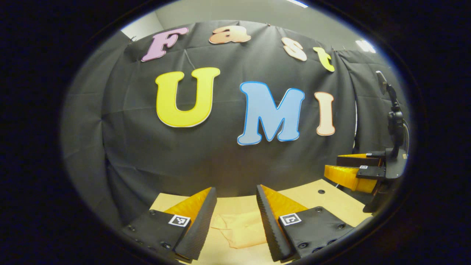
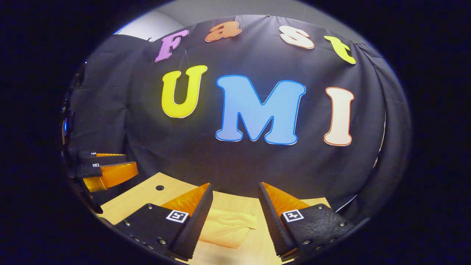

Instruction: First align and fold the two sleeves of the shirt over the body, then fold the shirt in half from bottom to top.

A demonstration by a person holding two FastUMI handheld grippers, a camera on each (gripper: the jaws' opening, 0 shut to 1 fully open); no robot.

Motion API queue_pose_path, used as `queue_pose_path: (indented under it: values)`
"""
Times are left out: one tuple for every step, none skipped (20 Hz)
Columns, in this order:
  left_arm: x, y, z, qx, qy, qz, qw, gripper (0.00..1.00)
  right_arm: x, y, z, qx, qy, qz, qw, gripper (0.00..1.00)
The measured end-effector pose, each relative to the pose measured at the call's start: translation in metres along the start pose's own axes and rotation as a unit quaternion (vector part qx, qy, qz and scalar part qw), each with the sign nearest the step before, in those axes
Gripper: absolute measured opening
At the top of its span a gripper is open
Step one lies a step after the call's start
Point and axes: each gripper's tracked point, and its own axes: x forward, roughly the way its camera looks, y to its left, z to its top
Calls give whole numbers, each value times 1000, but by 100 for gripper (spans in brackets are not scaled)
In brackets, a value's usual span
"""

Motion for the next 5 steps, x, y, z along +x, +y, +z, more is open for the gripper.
queue_pose_path:
  values:
    - [-9,-1,5,-2,-8,3,1000,72,-8,3,4,10,-7,0,1000,78]
    - [-18,-1,7,-2,-12,6,1000,72,-16,5,5,19,-10,-1,1000,79]
    - [-25,0,5,-2,-15,10,1000,72,-22,4,6,26,-14,-3,1000,78]
    - [-32,-1,6,-4,-17,12,1000,72,-25,3,5,32,-17,-6,999,79]
    - [-37,-3,8,-11,-20,11,1000,72,-33,3,3,39,-20,-7,999,78]
